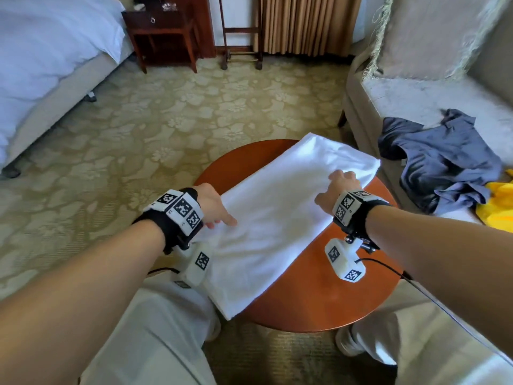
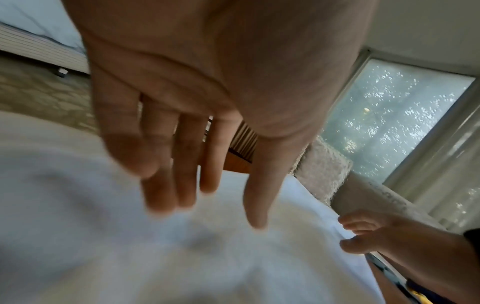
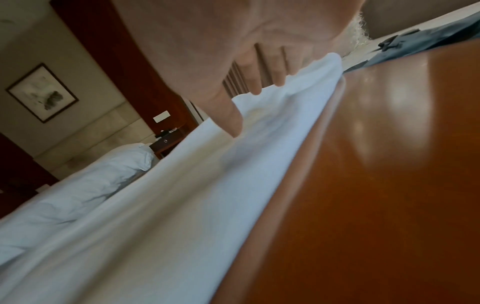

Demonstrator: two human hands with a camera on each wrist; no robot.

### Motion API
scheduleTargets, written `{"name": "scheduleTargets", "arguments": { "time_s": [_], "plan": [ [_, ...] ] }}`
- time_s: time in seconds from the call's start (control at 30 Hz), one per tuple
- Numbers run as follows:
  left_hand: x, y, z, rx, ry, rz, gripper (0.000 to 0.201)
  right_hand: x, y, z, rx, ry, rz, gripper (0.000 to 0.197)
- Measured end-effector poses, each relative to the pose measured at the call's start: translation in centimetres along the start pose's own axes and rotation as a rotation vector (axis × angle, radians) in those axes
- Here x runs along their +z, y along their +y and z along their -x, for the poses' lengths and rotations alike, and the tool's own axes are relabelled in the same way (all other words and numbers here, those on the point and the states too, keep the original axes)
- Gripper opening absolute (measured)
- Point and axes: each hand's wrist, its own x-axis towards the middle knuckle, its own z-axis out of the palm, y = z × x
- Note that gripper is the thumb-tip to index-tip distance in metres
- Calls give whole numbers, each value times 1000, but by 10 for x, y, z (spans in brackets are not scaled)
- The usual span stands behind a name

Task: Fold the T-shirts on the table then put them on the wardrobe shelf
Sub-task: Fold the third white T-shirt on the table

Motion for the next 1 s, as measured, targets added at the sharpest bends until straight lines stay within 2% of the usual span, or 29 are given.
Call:
{"name": "scheduleTargets", "arguments": {
  "time_s": [0.03, 0.1, 0.17, 0.23, 0.43, 0.53, 0.63, 0.7, 0.8, 0.9, 1.0],
  "plan": [
    [-1, -2, 2, 7, 78, -48, 57, 0, -6, 4, -8, -9, 4, 64],
    [0, -8, 5, -5, 174, -95, 61, 3, -17, 11, -52, -123, 31, 64],
    [7, -14, 5, -27, 145, -102, 61, 9, -24, 21, -94, -228, 100, 83],
    [15, -20, 5, -59, 105, -125, 62, 17, -22, 30, -123, -257, 148, 98],
    [36, -28, 11, -96, 129, -193, 71, 21, -1, 46, -223, -200, 236, 91],
    [46, -23, 24, -119, 5, -129, 93, 17, 6, 47, -153, -158, 280, 91],
    [60, -18, 41, -105, -39, -49, 94, 12, 11, 57, -46, -85, 232, 75],
    [73, -13, 50, -98, -25, 17, 88, 10, 18, 67, 53, -105, 128, 71],
    [88, -4, 69, -87, 9, 159, 74, 10, 34, 80, 176, -160, -40, 64],
    [103, 3, 85, -96, 60, 320, 62, 4, 49, 102, 222, -295, -83, 53],
    [121, 8, 100, -87, 59, 397, 74, 10, 69, 120, 244, -404, -151, 47]
  ]
}}
